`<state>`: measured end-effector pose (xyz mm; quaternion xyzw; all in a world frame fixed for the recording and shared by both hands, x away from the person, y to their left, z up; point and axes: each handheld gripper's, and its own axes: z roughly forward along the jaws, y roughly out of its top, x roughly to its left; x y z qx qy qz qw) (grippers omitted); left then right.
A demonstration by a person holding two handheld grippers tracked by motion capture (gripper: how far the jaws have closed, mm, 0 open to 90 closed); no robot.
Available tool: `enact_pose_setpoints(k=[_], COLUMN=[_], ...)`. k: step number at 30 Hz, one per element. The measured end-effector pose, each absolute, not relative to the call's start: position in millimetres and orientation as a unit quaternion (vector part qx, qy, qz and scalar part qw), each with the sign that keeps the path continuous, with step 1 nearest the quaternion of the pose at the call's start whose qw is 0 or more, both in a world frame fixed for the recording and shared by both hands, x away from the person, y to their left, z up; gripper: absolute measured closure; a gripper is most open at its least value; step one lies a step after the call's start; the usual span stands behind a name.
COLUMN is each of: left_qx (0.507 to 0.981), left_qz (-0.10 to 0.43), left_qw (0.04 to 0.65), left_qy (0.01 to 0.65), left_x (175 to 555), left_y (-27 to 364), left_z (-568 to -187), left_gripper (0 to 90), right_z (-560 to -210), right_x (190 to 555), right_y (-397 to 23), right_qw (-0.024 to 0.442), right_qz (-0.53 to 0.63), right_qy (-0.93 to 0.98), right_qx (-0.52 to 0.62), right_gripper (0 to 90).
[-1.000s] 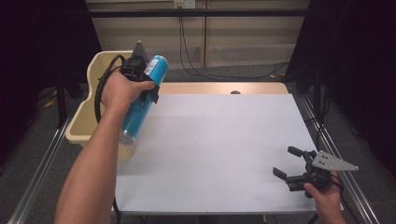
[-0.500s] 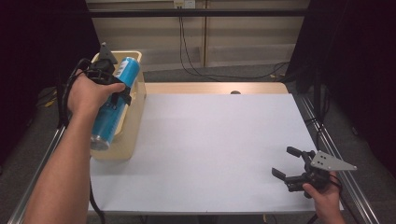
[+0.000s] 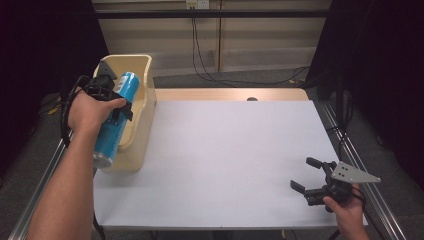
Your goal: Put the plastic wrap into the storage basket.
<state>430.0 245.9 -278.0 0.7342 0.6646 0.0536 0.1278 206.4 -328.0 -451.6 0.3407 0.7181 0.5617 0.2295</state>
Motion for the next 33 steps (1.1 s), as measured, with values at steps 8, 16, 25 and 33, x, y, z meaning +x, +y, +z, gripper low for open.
enact_pose_setpoints(k=[8, 16, 25, 33], left_qx=[0.733, 0.738, 0.733, 0.730], left_qz=[0.051, 0.046, 0.050, 0.057], left_qw=[0.126, 0.110, 0.106, 0.162], left_qy=[0.666, 0.665, 0.670, 0.662], left_x=[432.2, 433.0, 434.1, 432.4], left_y=[245.9, 244.3, 245.2, 236.6], left_z=[-285.2, -289.5, -288.3, -249.9], left_gripper=[32.0, 31.9, 30.6, 28.8], right_z=[-451.5, -451.6, -451.7, -451.3], right_x=[205.6, 206.0, 205.7, 205.9], right_y=[-329.0, -328.8, -328.9, -328.3], right_qw=[0.230, 0.230, 0.229, 0.229], right_qz=[0.563, 0.562, 0.561, 0.562], right_qy=[0.717, 0.718, 0.719, 0.719], right_qx=[0.341, 0.341, 0.340, 0.339], right_gripper=[1.2, 1.2, 1.2, 1.2])
